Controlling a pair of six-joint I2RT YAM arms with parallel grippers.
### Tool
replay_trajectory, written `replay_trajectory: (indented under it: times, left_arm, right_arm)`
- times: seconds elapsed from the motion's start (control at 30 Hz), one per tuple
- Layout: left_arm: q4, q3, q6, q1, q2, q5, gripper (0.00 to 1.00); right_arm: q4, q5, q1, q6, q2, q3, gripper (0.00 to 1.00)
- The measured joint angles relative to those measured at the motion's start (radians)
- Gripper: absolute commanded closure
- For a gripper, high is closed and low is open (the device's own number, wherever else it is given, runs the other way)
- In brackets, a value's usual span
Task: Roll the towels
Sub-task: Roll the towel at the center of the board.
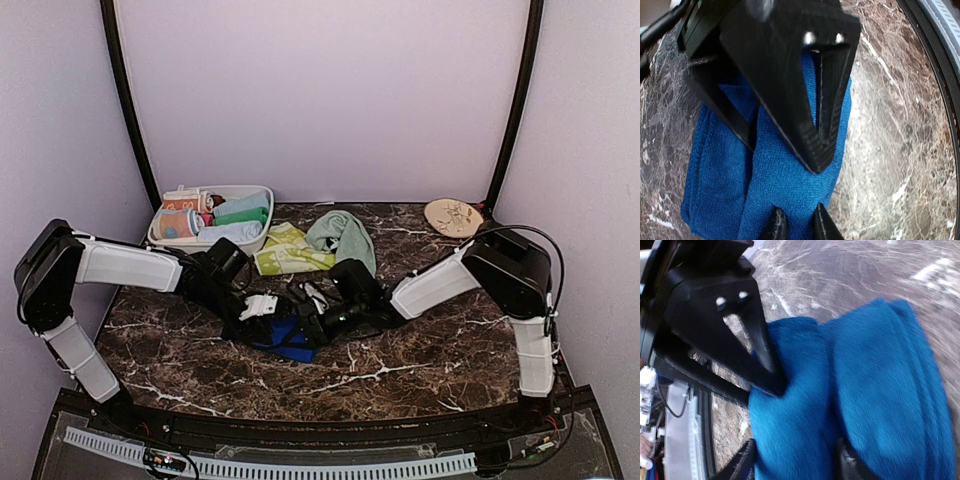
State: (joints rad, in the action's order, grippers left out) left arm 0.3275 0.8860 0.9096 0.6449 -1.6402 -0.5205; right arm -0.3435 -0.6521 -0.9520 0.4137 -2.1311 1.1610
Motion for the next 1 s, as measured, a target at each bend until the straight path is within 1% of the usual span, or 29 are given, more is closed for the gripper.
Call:
replay_trajectory:
  times: [0.1, 0.13, 0.17, 0.2, 0.23, 0.37, 0.47, 0.53, 0.63, 0.7, 0.8, 0.87, 0.97, 1.0]
  left_arm:
    - [0.000, 0.020, -0.008, 0.006, -0.021, -0.018, 0.87]
    - [0.009, 0.031, -0.012, 0.007, -0.031, -0.027, 0.88]
    - [0.021, 0.045, -0.016, 0.007, -0.043, -0.037, 0.89]
    - [0.034, 0.060, -0.022, 0.007, -0.058, -0.047, 0.90]
    - [0.049, 0.074, -0.026, 0.005, -0.072, -0.058, 0.92]
    - [0.111, 0.130, -0.042, -0.003, -0.123, -0.109, 0.97]
    - [0.165, 0.164, -0.051, -0.003, -0.151, -0.149, 0.98]
    - [0.219, 0.188, -0.058, -0.003, -0.171, -0.186, 0.99]
    - [0.297, 0.200, -0.072, -0.002, -0.191, -0.249, 1.00]
    - [0.341, 0.200, -0.086, 0.000, -0.200, -0.281, 1.00]
    - [0.390, 0.203, -0.115, 0.002, -0.217, -0.315, 1.00]
    - [0.420, 0.217, -0.135, 0.003, -0.242, -0.335, 1.00]
    - [0.447, 0.246, -0.167, 0.003, -0.283, -0.351, 1.00]
    - [0.454, 0.254, -0.177, 0.003, -0.294, -0.354, 1.00]
  right_arm:
    - [-0.020, 0.050, 0.019, -0.001, 0.079, -0.101, 0.40]
    - [-0.021, 0.073, 0.026, -0.005, 0.113, -0.134, 0.35]
    - [-0.017, 0.107, 0.037, -0.014, 0.162, -0.178, 0.23]
    - [-0.013, 0.132, 0.043, -0.020, 0.198, -0.204, 0.16]
    - [-0.004, 0.164, 0.051, -0.034, 0.245, -0.235, 0.15]
    - [0.006, 0.294, 0.065, -0.103, 0.420, -0.330, 0.16]
    - [-0.001, 0.369, 0.057, -0.163, 0.554, -0.428, 0.21]
    - [0.001, 0.433, 0.032, -0.220, 0.649, -0.501, 0.23]
    - [0.021, 0.521, -0.062, -0.314, 0.740, -0.548, 0.24]
    - [0.043, 0.578, -0.146, -0.369, 0.757, -0.542, 0.24]
    - [0.105, 0.695, -0.315, -0.461, 0.731, -0.502, 0.25]
    - [0.142, 0.772, -0.411, -0.524, 0.679, -0.459, 0.25]
    - [0.175, 0.867, -0.504, -0.629, 0.579, -0.387, 0.25]
    - [0.181, 0.888, -0.518, -0.661, 0.548, -0.366, 0.25]
